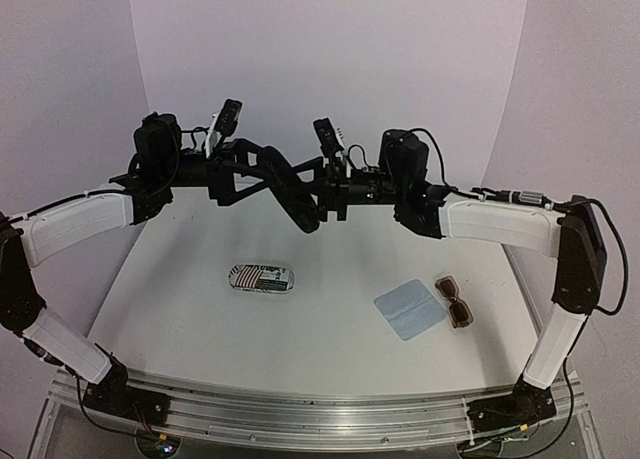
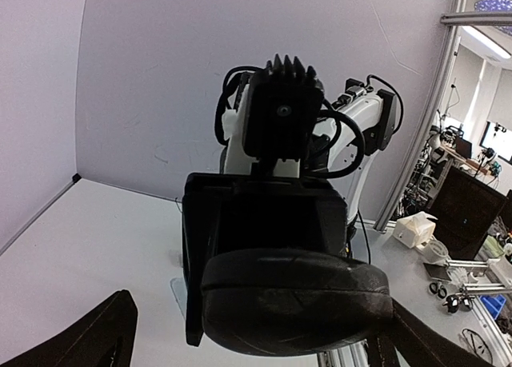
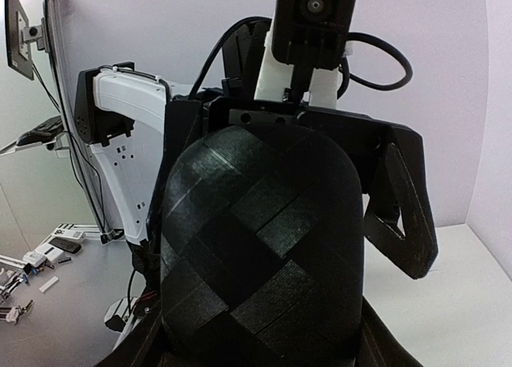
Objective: Organize the sunglasses
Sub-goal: Open the sunglasses case at the center of the board.
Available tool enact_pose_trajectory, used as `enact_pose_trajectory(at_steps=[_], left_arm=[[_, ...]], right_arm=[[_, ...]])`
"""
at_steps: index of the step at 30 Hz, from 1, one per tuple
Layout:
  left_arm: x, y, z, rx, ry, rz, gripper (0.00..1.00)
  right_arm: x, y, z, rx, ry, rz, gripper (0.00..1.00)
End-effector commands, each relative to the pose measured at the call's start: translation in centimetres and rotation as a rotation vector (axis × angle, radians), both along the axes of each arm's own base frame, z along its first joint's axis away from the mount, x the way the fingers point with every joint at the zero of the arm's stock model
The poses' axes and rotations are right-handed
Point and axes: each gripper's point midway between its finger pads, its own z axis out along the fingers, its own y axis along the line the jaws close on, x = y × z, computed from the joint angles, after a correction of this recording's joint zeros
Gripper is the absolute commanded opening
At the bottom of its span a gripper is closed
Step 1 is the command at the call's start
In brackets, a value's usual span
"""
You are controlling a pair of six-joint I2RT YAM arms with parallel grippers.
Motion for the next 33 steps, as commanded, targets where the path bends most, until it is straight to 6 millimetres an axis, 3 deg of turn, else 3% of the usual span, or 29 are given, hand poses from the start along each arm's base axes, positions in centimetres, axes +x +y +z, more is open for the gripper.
enact_pose_trajectory(at_steps=[1, 10, 15, 18, 21, 23, 33], left_arm=[[-0.5, 0.4, 1.0, -0.018, -0.068, -0.014, 0.95], [-2.6, -0.5, 1.7, -0.031, -0.054, -0.106, 0.64], [-3.3, -0.4, 1.8, -0.031, -0.053, -0.143, 0.28], [-3.3, -0.4, 1.7, -0.024, -0.043, -0.142, 0.03], [-3.3, -0.3, 1.4, -0.009, -0.041, -0.135, 0.0], [-3.3, -0.3, 1.2, -0.002, -0.043, -0.133, 0.0], [-3.1, -0.2, 1.1, 0.004, -0.067, -0.11, 0.0]], right_arm=[[-0.6, 0.0, 2.0, 0.075, -0.024, 0.044, 0.28], [-0.4, 0.4, 1.7, 0.073, -0.014, 0.048, 0.27], [-0.2, 0.5, 1.4, 0.067, 0.0, 0.053, 0.29], [0.1, 0.5, 1.1, 0.062, 0.014, 0.033, 0.41], [0.4, 0.2, 0.6, 0.054, 0.027, -0.005, 0.69], [0.4, -0.1, 0.3, 0.044, 0.03, -0.023, 0.82], [-0.2, -1.2, -1.5, -0.018, 0.088, -0.03, 0.89]])
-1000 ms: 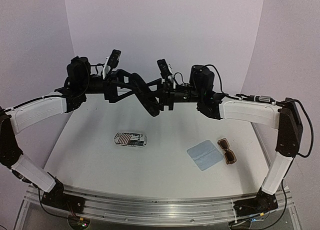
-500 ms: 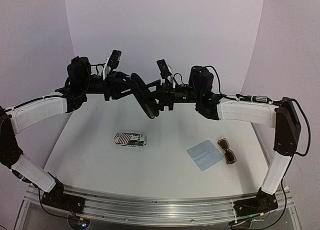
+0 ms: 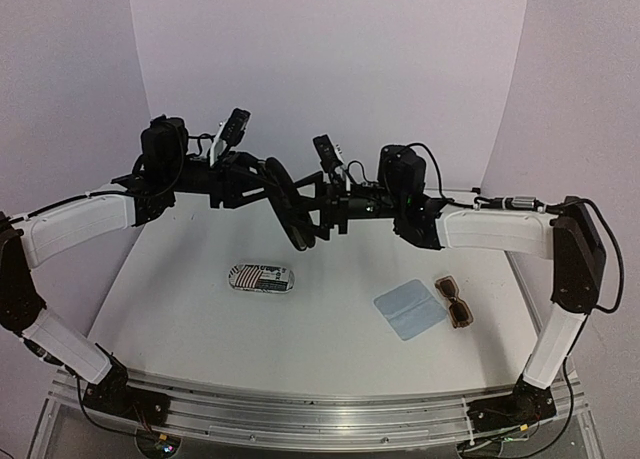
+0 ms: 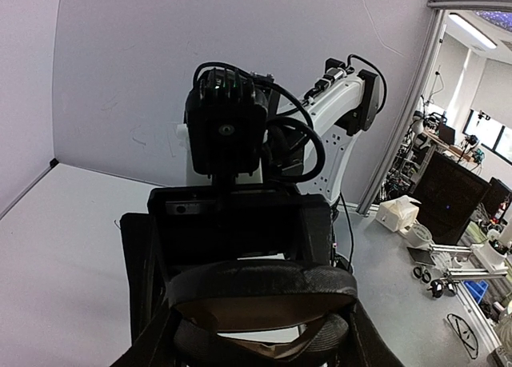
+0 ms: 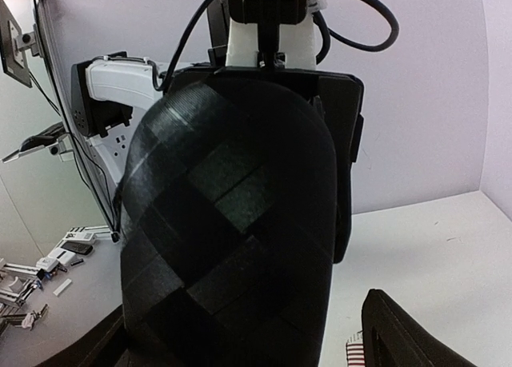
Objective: Organize the sunglasses
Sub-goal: Open the sunglasses case at the center of the board.
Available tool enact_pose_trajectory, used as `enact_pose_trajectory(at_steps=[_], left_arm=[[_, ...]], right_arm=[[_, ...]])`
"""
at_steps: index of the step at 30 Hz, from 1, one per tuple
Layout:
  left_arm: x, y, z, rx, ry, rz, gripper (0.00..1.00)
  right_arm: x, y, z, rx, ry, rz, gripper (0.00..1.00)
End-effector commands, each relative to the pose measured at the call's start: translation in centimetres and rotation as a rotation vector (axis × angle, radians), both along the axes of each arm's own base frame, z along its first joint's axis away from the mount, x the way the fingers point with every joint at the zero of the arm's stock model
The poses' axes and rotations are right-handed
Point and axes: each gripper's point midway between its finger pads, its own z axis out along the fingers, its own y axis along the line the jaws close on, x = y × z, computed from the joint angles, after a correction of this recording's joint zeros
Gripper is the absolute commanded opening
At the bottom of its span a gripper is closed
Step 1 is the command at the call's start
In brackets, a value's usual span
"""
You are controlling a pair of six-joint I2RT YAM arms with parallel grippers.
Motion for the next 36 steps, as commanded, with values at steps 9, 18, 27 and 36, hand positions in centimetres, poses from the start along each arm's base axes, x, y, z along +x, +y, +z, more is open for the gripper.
enact_pose_trajectory(at_steps=[9, 18, 27, 36], left_arm=[[-1.3, 0.4, 2.4, -0.031, -0.077, -0.026, 0.0], [-1.4, 0.5, 2.0, -0.012, -0.064, -0.023, 0.0], [-1.5, 0.5, 1.7, 0.0, -0.06, -0.024, 0.0], [-0.6, 0.6, 1.4, 0.021, -0.032, 0.024, 0.0]], right_arm=[[2.2, -2.0, 0.6, -0.023, 0.015, -0.194, 0.67], [5.1, -5.0, 1.0, -0.03, 0.001, -0.412, 0.6], [6.4, -7.0, 0.6, -0.044, 0.015, -0.501, 0.58], [6.9, -8.1, 0.5, -0.053, 0.027, -0.525, 0.63]])
